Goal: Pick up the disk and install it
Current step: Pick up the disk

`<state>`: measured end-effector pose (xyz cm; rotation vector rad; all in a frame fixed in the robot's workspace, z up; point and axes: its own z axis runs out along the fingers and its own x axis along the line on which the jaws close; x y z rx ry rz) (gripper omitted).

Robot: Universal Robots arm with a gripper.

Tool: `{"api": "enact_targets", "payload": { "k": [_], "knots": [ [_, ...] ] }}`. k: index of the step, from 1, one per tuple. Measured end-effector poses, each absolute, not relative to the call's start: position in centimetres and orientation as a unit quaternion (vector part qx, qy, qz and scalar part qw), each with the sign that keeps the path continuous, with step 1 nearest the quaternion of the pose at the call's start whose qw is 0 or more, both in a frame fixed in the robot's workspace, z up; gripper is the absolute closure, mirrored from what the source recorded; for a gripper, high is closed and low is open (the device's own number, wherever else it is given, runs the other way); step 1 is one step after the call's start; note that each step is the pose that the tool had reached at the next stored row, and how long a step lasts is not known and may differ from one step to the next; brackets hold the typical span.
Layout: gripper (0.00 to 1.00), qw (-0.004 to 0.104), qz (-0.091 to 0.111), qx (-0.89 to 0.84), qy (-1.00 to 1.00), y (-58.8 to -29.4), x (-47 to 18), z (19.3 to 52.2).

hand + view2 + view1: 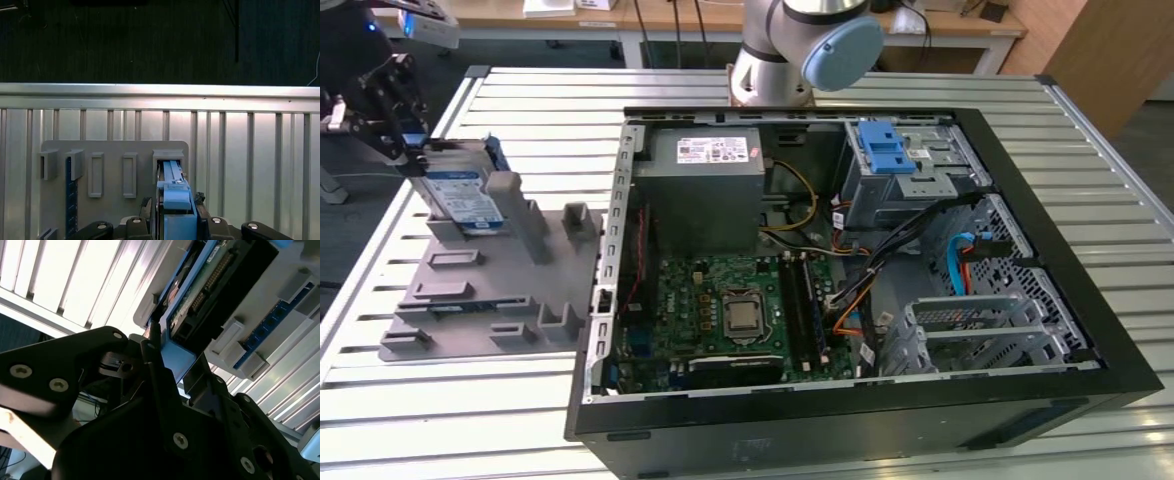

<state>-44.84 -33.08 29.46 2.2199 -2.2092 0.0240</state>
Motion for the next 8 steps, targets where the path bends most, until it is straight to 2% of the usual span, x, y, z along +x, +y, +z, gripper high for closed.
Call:
{"api": "enact_targets", "payload": {
  "k": [8],
  "knots": [
    [0.56,0.005,0.008,0.709,-0.705,-33.08,-44.89,29.09]
  ]
}}
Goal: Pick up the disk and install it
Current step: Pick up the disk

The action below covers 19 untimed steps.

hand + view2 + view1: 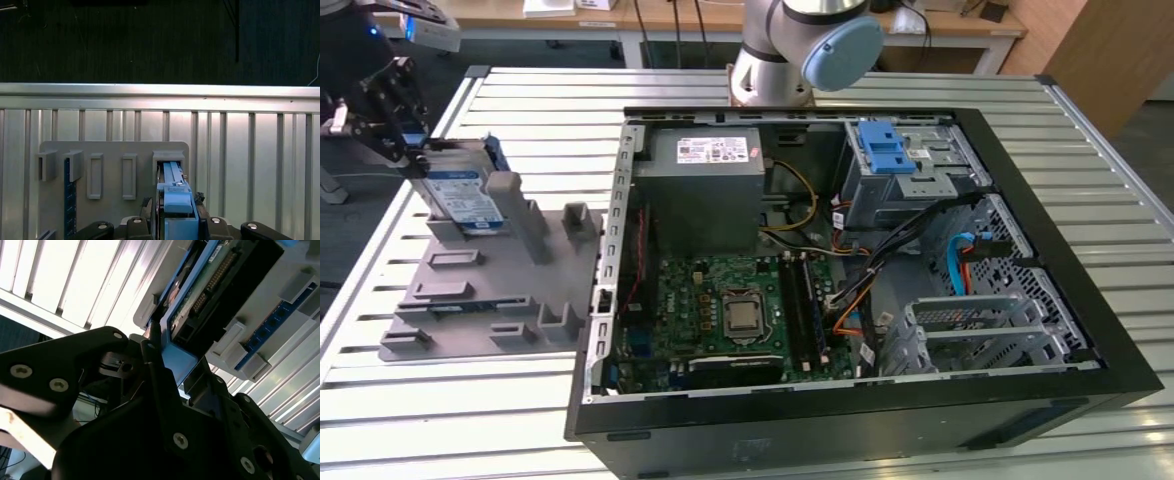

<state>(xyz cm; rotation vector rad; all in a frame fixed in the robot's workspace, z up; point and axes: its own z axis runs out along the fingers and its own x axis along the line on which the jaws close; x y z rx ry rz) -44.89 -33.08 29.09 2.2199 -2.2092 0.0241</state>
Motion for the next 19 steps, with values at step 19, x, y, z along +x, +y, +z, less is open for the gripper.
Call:
{"api": "enact_targets", "payload": {
  "k": [19],
  "knots": [
    [0.64,0.005,0.008,0.709,-0.705,-33.07,-44.89,29.75]
  ]
}}
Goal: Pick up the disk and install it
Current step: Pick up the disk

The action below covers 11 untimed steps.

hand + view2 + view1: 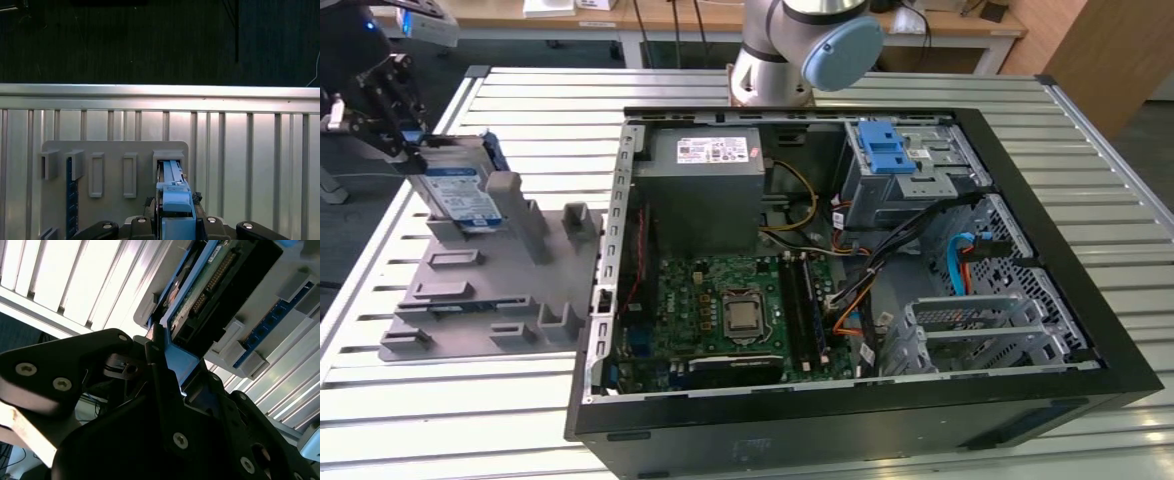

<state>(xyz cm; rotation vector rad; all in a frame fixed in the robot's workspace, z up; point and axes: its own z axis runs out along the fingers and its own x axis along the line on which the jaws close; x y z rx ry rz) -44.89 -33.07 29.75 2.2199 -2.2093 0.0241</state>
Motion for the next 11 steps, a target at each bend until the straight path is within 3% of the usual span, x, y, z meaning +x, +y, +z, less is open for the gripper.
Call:
{"api": "enact_targets", "payload": {
  "k": [11],
  "knots": [
    [0.64,0.005,0.008,0.709,-0.705,-33.1,-44.9,31.4]
  ]
}}
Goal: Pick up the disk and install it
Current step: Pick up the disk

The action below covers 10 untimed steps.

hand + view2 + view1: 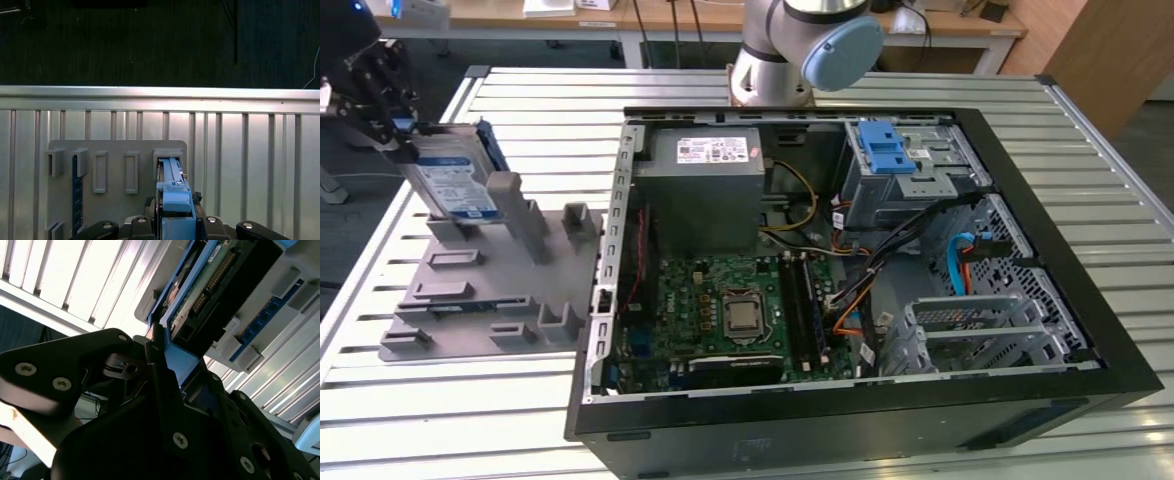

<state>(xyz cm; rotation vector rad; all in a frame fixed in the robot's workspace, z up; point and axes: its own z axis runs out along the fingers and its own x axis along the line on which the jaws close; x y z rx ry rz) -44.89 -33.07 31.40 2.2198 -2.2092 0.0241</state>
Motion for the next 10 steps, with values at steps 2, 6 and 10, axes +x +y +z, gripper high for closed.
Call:
{"api": "enact_targets", "payload": {
  "k": [2,6,10],
  "knots": [
    [0.64,0.005,0.008,0.709,-0.705,-33.1,-44.9,31.7],
    [0.64,0.005,0.008,0.709,-0.705,-33.1,-44.9,32.3],
    [0.64,0.005,0.008,0.709,-0.705,-33.1,-44.9,32.9]
  ]
}}
